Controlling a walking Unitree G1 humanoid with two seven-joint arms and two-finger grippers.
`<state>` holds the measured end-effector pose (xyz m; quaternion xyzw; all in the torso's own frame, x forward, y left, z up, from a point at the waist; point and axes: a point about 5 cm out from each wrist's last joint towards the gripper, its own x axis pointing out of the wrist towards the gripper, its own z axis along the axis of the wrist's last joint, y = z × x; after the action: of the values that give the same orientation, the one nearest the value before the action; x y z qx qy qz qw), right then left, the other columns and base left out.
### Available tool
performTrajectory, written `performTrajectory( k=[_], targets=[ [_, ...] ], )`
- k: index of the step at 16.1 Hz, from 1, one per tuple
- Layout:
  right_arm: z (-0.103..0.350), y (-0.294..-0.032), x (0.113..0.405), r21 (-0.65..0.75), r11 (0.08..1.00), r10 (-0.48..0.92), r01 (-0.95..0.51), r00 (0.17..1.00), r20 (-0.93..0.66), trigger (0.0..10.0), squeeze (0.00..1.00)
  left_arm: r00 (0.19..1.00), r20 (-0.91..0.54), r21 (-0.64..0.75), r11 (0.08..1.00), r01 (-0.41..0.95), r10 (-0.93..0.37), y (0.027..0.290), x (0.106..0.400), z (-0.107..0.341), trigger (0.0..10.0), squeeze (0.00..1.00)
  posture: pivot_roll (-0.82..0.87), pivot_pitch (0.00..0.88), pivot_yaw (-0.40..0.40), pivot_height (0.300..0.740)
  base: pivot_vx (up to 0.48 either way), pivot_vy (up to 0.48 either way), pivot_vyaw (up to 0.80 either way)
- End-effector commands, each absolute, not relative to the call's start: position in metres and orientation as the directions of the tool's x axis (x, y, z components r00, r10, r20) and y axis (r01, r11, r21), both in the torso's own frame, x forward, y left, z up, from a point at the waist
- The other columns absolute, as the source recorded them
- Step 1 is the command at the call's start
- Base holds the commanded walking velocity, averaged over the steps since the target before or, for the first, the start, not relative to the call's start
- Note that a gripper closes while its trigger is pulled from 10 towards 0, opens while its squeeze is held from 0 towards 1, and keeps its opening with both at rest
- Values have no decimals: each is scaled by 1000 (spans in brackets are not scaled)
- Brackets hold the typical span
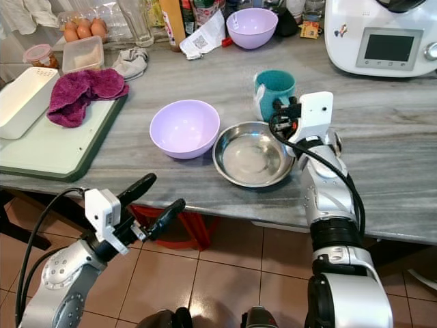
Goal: Setting the table
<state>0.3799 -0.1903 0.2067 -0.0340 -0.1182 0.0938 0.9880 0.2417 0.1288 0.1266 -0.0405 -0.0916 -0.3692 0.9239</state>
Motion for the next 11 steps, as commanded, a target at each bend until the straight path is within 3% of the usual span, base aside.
performTrajectory(
  k=[1, 4, 8, 11],
  targets=[
    [201, -190, 379, -89, 979, 200, -185, 955, 218, 10000, 1000, 708, 189, -6, 720, 694, -680, 132, 240, 124, 10000, 0, -93, 222, 99, 740, 0, 0, 0],
    [202, -190, 379, -98, 979, 195, -177, 953, 231, 10000, 1000, 710, 190, -2, 723, 691, -678, 133, 241, 125, 10000, 0, -89, 220, 101, 740, 0, 0, 0],
    [241, -180, 378, -155, 976, 203, -155, 906, 371, 10000, 1000, 710, 198, 5, 725, 689, -676, 132, 242, 130, 10000, 0, -84, 214, 103, 740, 0, 0, 0],
    [286, -159, 366, -218, 966, 236, -137, 811, 536, 10000, 1000, 717, 203, 9, 734, 679, -667, 134, 243, 131, 10000, 0, -83, 208, 106, 740, 0, 0, 0]
  ],
)
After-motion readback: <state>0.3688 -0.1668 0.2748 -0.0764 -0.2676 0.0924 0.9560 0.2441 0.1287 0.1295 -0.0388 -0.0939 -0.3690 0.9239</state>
